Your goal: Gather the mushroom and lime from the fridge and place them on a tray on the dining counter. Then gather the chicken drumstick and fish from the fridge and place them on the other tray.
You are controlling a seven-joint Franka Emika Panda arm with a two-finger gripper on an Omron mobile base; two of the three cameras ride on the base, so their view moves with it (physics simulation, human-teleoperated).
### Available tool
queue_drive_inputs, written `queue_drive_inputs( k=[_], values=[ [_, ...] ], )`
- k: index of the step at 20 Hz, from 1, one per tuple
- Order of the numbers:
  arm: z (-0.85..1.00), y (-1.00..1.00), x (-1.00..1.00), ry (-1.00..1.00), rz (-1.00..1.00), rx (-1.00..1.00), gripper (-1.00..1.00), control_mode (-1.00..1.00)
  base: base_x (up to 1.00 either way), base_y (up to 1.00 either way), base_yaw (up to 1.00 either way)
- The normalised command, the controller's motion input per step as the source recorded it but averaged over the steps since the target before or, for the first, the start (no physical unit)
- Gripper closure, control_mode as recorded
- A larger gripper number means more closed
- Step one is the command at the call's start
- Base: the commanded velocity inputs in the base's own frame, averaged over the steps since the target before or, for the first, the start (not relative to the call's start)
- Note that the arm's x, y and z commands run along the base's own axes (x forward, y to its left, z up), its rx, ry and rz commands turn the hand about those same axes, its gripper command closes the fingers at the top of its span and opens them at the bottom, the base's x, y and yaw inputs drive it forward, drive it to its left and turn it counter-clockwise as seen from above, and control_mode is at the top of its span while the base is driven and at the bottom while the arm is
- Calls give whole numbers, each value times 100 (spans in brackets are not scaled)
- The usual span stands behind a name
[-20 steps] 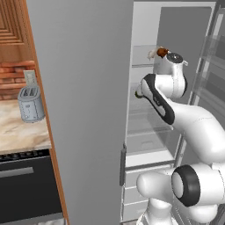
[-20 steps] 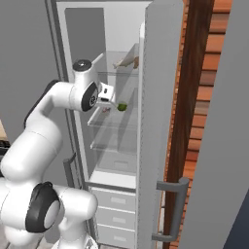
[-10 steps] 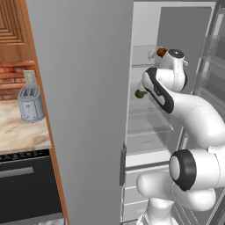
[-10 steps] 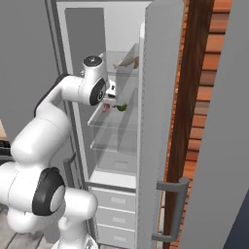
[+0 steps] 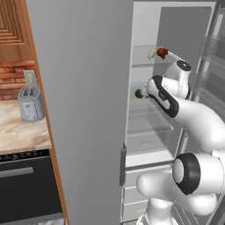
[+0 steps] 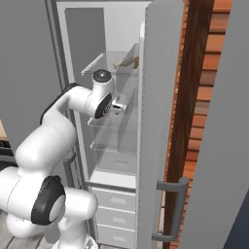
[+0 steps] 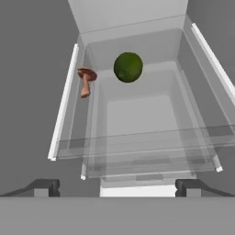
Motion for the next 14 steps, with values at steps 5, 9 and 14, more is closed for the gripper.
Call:
queue_drive_inputs(
  k=[5, 9, 14],
  values=[
    [0, 3, 27, -2, 0, 0, -100, -100, 0, 0, 0],
    [-3, 0, 31, 0, 0, 0, -100, -100, 0, 0, 0],
    [0, -5, 32, 0, 0, 0, -100, -100, 0, 0, 0]
  ],
)
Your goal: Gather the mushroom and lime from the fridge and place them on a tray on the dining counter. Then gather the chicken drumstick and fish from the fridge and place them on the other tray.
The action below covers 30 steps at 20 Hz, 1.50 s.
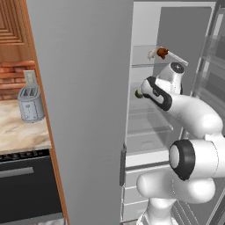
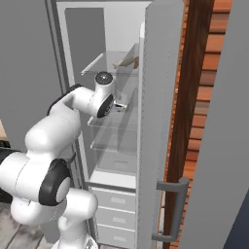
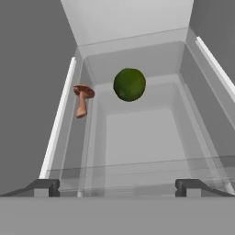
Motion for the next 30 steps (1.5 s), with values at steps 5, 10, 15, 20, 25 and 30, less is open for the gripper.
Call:
queue_drive_inputs(
  k=[5, 10, 15, 20, 25, 30],
  values=[
    [-11, -4, 14, 0, 0, 0, -100, -100, 0, 0, 0],
    [-3, -6, 22, -1, 0, 0, -100, -100, 0, 0, 0],
    [-4, 0, 28, -1, 0, 0, -100, -100, 0, 0, 0],
    [-15, 0, 4, -3, 0, 0, -100, -100, 0, 0, 0],
    [-22, 0, 1, -5, 0, 0, -100, -100, 0, 0, 0],
    [-16, 0, 2, -13, 0, 0, -100, -100, 0, 0, 0]
  ],
)
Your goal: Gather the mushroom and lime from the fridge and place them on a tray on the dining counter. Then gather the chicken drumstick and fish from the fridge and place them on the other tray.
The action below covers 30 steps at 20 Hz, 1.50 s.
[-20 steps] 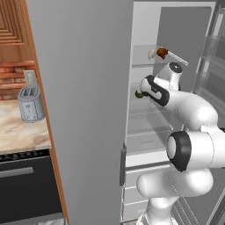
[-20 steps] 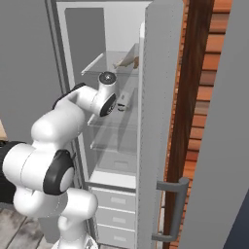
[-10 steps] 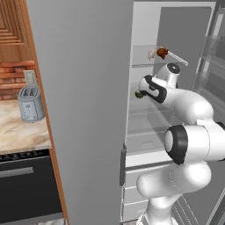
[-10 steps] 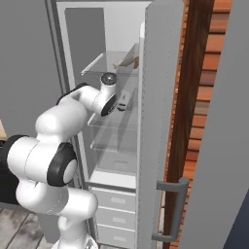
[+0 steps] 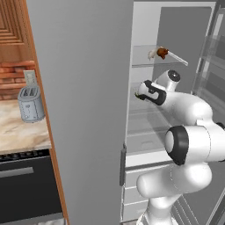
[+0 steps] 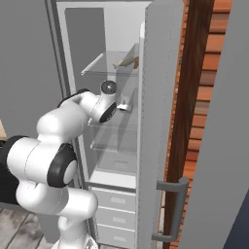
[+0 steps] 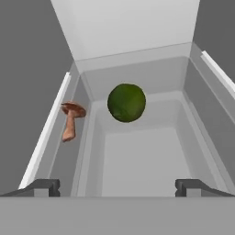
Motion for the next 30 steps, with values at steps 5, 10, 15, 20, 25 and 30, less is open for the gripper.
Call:
queue_drive_inputs(
  k=[5, 10, 15, 20, 25, 30],
  values=[
    [0, 0, 26, -4, 0, 0, -100, -100, 0, 0, 0],
    [0, 0, 46, 0, 0, 0, -100, -100, 0, 0, 0],
    [-1, 0, 45, 0, 0, 0, -100, -100, 0, 0, 0],
    [-15, -5, 6, 0, 0, 0, -100, -100, 0, 0, 0],
    [-8, 0, 4, 0, 0, 0, -100, -100, 0, 0, 0],
    [0, 0, 4, 0, 0, 0, -100, -100, 0, 0, 0]
  ],
)
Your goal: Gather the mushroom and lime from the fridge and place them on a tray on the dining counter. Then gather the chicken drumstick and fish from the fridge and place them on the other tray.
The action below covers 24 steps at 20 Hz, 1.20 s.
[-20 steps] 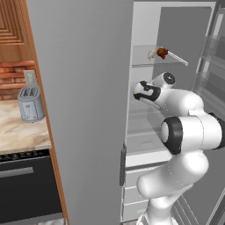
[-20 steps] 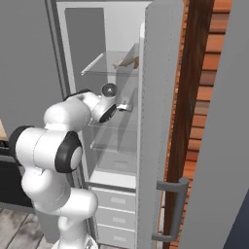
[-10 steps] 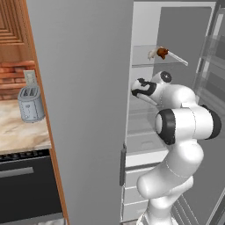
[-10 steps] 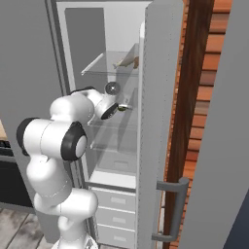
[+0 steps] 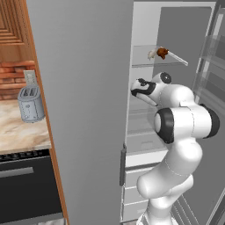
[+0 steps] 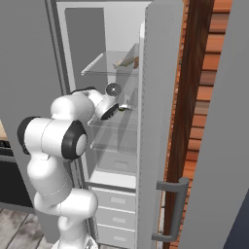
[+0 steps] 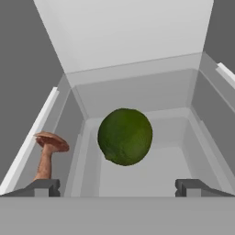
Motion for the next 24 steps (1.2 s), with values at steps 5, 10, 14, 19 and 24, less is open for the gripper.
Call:
queue_drive_inputs(
  k=[5, 10, 14, 19, 24],
  values=[
    [0, -3, 8, 0, 0, 0, -100, -100, 0, 0, 0],
    [0, 0, 29, 0, 0, 0, -100, -100, 0, 0, 0],
    [-1, 0, 22, 1, 0, 0, -100, -100, 0, 0, 0],
    [-2, -6, 4, 2, 0, 0, -100, -100, 0, 0, 0],
    [-10, 0, 29, 5, 0, 0, -100, -100, 0, 0, 0]
  ],
)
